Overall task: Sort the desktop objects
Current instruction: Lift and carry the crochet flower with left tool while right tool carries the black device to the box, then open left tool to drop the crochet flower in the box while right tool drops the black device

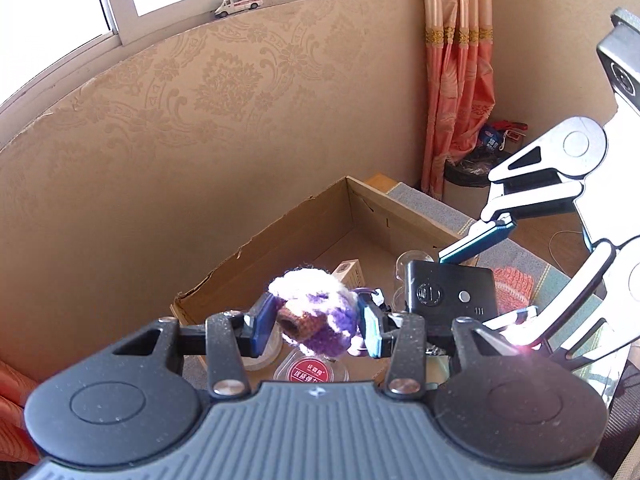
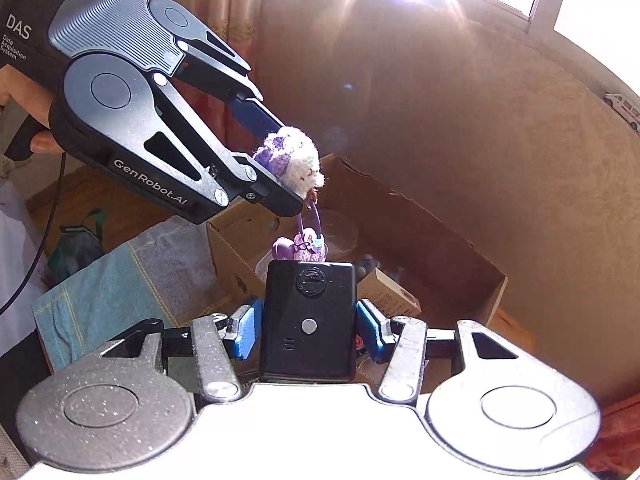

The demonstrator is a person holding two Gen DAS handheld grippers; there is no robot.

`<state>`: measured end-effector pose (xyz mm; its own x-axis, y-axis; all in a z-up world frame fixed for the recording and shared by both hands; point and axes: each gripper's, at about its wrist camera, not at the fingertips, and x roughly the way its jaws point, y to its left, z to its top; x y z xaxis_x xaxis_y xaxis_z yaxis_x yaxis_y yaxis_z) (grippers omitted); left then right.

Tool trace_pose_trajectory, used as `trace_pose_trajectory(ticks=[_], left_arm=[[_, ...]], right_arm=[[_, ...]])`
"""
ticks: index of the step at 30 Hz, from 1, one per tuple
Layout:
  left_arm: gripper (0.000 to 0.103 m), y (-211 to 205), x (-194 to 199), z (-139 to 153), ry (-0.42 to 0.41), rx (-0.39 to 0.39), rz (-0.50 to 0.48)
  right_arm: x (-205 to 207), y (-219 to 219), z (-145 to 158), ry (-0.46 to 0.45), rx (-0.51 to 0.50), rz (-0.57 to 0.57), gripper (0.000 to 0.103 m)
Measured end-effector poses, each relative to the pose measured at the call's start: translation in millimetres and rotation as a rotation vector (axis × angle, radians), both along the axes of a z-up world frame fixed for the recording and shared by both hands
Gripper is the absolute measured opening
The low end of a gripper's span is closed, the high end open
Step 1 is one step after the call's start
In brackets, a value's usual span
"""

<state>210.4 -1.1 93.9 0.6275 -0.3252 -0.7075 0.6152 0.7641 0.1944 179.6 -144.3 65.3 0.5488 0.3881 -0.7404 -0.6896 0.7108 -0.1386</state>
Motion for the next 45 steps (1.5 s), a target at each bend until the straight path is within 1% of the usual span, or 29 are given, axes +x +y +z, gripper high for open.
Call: trace_pose_trajectory(ticks=[7, 11, 15, 20, 22, 23, 24, 25, 26, 28, 29, 31, 36, 41, 45], left_arm=[[0.044, 8, 29, -11, 0.025, 0.004, 0.053], [0.044, 14, 42, -23, 0.046, -0.003, 0.084], [0.044, 19, 56, -36, 0.059, 0.006, 0.134], [0.048, 23, 65, -50, 0.065, 0.027, 0.177], [0.051, 26, 69, -54, 0.082, 0.031, 0.192], [0.058, 27, 70, -55, 0.095, 0.029, 0.199], [0.062, 29, 69, -56, 0.095, 0.025, 0.205], [0.070, 30, 68, -57, 0.090, 0.020, 0.208], [0.074, 32, 66, -57, 0.090, 0.019, 0.206], [0.075, 34, 63, -58, 0.093, 0.024, 0.202], [0.078, 35, 61, -59, 0.094, 0.029, 0.199], [0.080, 36, 56, -58, 0.090, 0.042, 0.195], [0.080, 41, 46, -57, 0.086, 0.059, 0.185], [0.081, 46, 41, -55, 0.087, 0.050, 0.190], [0.081, 47, 38, -56, 0.099, 0.041, 0.186]], right_arm=[[31, 4, 2, 0.016, 0.022, -0.034, 0.057], [39, 8, -3, 0.026, 0.018, -0.037, 0.057], [43, 11, -13, 0.041, 0.001, -0.033, 0.057], [48, 11, -18, 0.059, -0.006, -0.038, 0.057], [49, 12, -18, 0.062, -0.007, -0.039, 0.057], [49, 12, -18, 0.064, -0.008, -0.039, 0.057], [50, 11, -18, 0.064, -0.009, -0.038, 0.057], [50, 11, -17, 0.063, -0.012, -0.039, 0.057], [50, 14, -19, 0.064, -0.013, -0.040, 0.057], [51, 16, -21, 0.069, -0.012, -0.040, 0.057], [51, 16, -22, 0.069, -0.012, -0.042, 0.057], [52, 17, -24, 0.075, -0.013, -0.045, 0.057], [53, 23, -29, 0.085, -0.024, -0.052, 0.057], [56, 28, -30, 0.081, -0.031, -0.066, 0.057], [62, 30, -29, 0.078, -0.030, -0.099, 0.057]])
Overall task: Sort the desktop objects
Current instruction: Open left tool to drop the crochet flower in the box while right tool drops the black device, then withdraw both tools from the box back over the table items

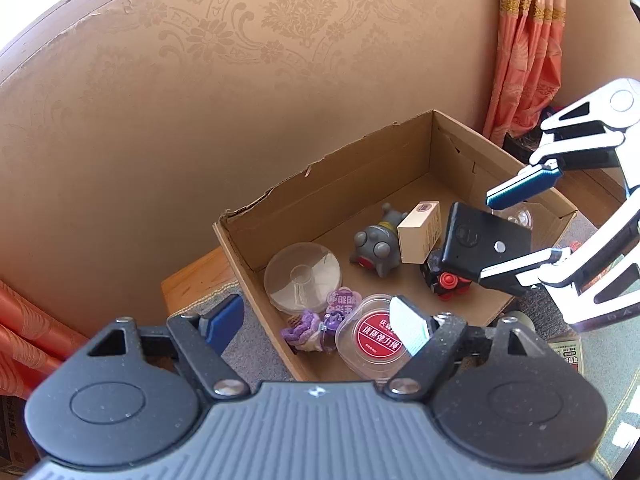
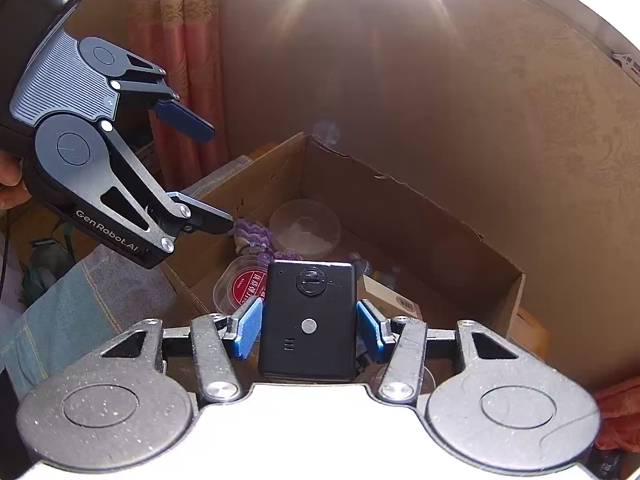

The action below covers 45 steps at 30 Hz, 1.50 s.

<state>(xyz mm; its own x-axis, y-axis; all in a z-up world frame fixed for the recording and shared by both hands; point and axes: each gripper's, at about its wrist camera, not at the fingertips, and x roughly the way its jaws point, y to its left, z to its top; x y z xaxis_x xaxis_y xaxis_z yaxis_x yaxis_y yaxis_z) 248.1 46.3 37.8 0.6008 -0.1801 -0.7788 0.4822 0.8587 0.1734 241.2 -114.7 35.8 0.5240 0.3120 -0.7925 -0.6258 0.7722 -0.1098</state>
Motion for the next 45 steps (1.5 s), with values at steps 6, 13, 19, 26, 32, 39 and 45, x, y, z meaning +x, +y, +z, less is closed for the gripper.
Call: trace_pose_trajectory(ticks=[6, 13, 19, 26, 32, 39, 45], left_arm=[[0.081, -4, -9, -2, 0.008, 0.003, -0.022], [0.087, -8, -29, 2, 0.017, -0.040, -0.055], [0.088, -11, -55, 3, 0.012, -0.061, -0.080], [0.088, -16, -86, 4, -0.012, -0.055, -0.065], [0.088, -29, -111, -2, 0.000, -0.050, -0.099], [0.088, -43, -127, -17, 0.026, -0.105, -0.104], [0.088, -55, -129, -32, 0.058, -0.104, -0.103]], right_arm=[[-3, -1, 4, -0.004, 0.010, -0.012, 0.066], [-15, -5, 10, -0.023, 0.003, -0.018, 0.085], [-32, -12, 13, -0.036, -0.001, -0.017, 0.098], [-55, -27, 11, -0.034, 0.012, -0.030, 0.101], [-74, -42, 6, -0.019, 0.044, -0.048, 0.102], [-100, -60, -5, -0.018, 0.066, -0.078, 0.102], [-119, -75, -18, -0.008, 0.103, -0.127, 0.102]])
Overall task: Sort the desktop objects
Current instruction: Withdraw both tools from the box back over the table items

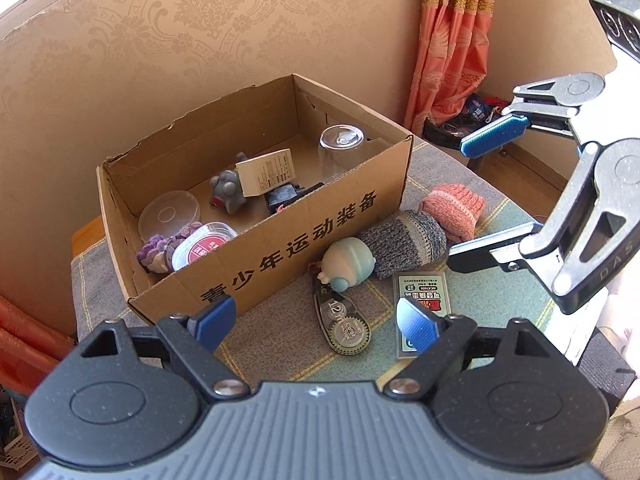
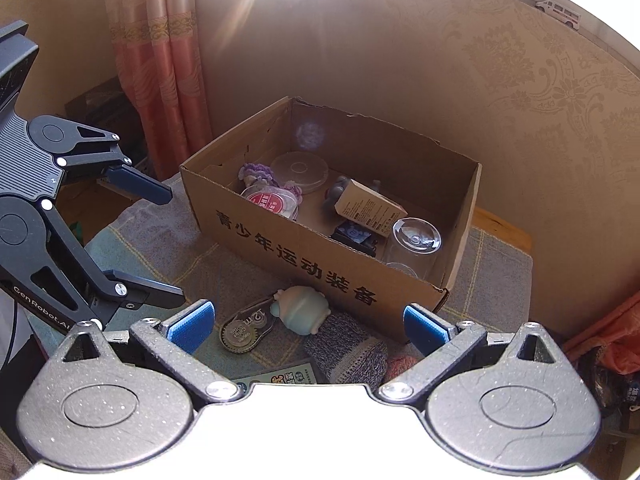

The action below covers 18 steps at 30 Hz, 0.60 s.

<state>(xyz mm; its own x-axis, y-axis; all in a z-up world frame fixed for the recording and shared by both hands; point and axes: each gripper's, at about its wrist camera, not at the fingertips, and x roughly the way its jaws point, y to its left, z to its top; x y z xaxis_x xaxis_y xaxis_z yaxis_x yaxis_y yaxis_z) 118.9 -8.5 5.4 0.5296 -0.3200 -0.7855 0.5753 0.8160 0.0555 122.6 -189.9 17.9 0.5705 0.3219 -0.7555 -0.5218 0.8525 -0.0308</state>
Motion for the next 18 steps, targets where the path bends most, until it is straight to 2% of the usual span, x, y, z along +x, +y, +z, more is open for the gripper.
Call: trace_pose_trajectory(ticks=[8, 18], left_arm=[[0.088, -13, 8, -25, 0.035, 0.005, 0.042], [0.088, -38, 23, -69, 0.066, 0.072, 0.074]], right_arm=[[-18, -14, -21, 0.023, 0.044, -0.080, 0.102], [-33, -19, -45, 0.041, 0.026, -0.118, 0.102]])
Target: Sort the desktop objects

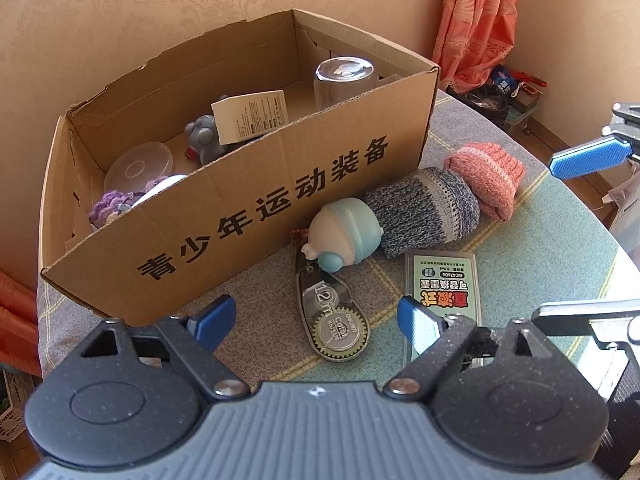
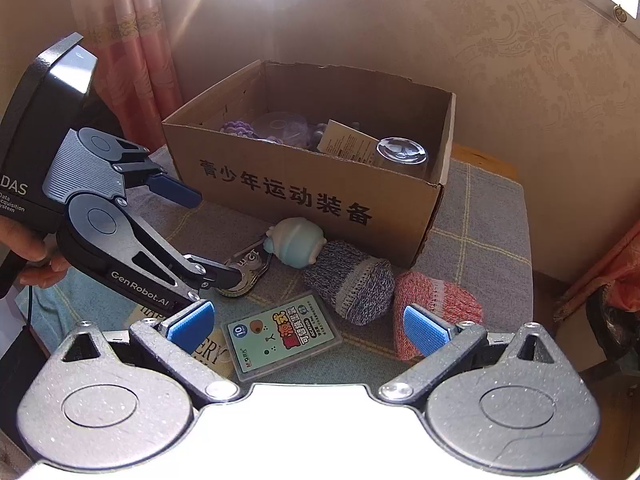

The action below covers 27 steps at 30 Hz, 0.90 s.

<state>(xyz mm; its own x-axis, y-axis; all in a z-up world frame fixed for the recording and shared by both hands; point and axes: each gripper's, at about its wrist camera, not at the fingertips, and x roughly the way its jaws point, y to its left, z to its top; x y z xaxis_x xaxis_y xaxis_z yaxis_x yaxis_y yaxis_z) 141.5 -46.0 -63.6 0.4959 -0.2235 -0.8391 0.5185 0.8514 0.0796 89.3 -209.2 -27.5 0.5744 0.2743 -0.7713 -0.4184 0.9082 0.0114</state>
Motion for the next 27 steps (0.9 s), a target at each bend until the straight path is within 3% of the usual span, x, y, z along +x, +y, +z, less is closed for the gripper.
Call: trace_pose_trajectory(ticks=[15, 27], left_arm=[[0.089, -9, 15, -33, 0.001, 0.022, 0.051], [0.089, 52, 7, -36, 0.047, -0.009, 0.163]], right_arm=[[-6, -13, -19, 0.053, 0.009, -0.036, 0.102], [-8, -8, -16, 0.060, 0.021, -0.025, 0.102]])
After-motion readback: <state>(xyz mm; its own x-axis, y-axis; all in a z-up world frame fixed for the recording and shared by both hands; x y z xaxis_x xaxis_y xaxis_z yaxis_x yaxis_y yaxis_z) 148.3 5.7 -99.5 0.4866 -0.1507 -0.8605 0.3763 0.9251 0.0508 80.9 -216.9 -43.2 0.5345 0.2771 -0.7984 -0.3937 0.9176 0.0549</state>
